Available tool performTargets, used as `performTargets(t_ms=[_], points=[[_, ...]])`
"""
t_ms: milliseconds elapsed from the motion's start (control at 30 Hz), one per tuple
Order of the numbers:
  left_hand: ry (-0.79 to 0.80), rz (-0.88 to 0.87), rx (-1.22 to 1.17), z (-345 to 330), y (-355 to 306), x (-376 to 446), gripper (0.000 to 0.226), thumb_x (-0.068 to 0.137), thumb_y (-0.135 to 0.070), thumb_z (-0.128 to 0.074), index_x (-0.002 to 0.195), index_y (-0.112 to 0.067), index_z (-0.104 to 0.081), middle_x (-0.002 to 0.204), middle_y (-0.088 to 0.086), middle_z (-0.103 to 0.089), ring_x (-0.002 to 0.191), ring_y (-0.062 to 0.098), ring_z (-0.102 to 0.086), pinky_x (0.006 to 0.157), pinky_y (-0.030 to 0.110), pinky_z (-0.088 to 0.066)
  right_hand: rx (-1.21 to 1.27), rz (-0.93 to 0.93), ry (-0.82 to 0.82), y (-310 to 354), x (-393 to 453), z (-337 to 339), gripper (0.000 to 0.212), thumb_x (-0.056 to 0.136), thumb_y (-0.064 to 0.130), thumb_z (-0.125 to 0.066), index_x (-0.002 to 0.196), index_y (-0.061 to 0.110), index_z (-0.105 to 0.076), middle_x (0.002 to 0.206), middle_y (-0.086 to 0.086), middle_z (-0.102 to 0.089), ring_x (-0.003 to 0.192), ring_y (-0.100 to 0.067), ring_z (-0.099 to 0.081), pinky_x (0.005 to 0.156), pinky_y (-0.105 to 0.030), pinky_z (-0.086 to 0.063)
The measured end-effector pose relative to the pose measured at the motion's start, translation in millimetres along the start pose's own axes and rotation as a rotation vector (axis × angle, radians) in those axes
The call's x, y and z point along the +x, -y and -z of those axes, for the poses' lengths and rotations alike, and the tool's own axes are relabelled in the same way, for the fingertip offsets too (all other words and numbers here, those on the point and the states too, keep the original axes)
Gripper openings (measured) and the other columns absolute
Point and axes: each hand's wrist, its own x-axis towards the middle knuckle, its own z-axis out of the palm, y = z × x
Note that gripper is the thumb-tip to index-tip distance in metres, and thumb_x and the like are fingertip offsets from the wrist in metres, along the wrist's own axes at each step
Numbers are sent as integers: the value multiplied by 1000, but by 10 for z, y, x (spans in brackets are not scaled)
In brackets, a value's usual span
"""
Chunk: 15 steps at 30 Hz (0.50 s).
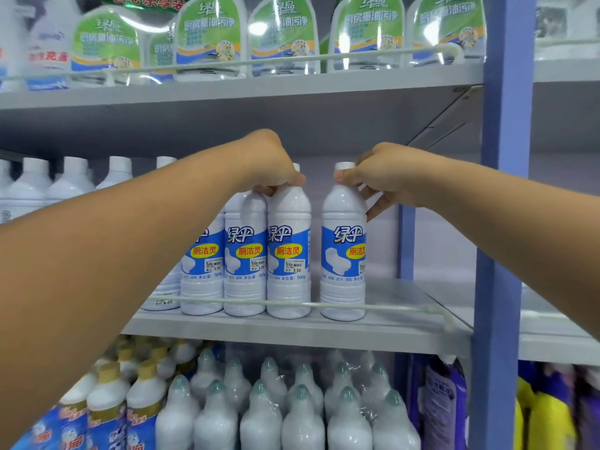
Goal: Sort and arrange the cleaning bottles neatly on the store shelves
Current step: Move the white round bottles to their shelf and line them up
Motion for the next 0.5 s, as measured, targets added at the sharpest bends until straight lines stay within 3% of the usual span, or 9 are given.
performTargets(t_ms=[200, 300, 400, 500], points=[[-36, -37, 101, -64, 61, 26, 40, 88, -44, -75, 96, -5, -69, 86, 12, -73, 79, 28, -71, 75, 37, -58, -13, 6, 9, 39, 21, -56, 33, 97, 31, -68, 116, 6, -59, 103, -10, -68, 90, -27, -71, 68, -48, -65], [-68, -55, 143, -96, 89, 32, 45, 87, -49, -74, 97, -5, -70, 87, 11, -70, 82, 29, -66, 69, 35, -50, -21, 8, 4, 34, 34, -92, 33, 96, 34, -68, 116, 8, -57, 102, -8, -67, 88, -25, -70, 64, -44, -65], [-77, -42, 127, -106, 108, 40, 47, 85, -51, -75, 96, -6, -70, 91, 12, -72, 85, 30, -68, 73, 37, -53, -11, 21, -4, 23, 40, -126, 35, 96, 35, -68, 117, 11, -57, 103, -7, -68, 89, -25, -71, 63, -43, -65], [-83, -41, 141, -112, 117, 53, 49, 84, -53, -76, 95, -6, -70, 91, 12, -71, 81, 30, -66, 68, 35, -50, 2, 32, -13, 12, 39, -148, 32, 96, 34, -68, 114, 12, -56, 102, -7, -68, 89, -25, -71, 60, -41, -65]])
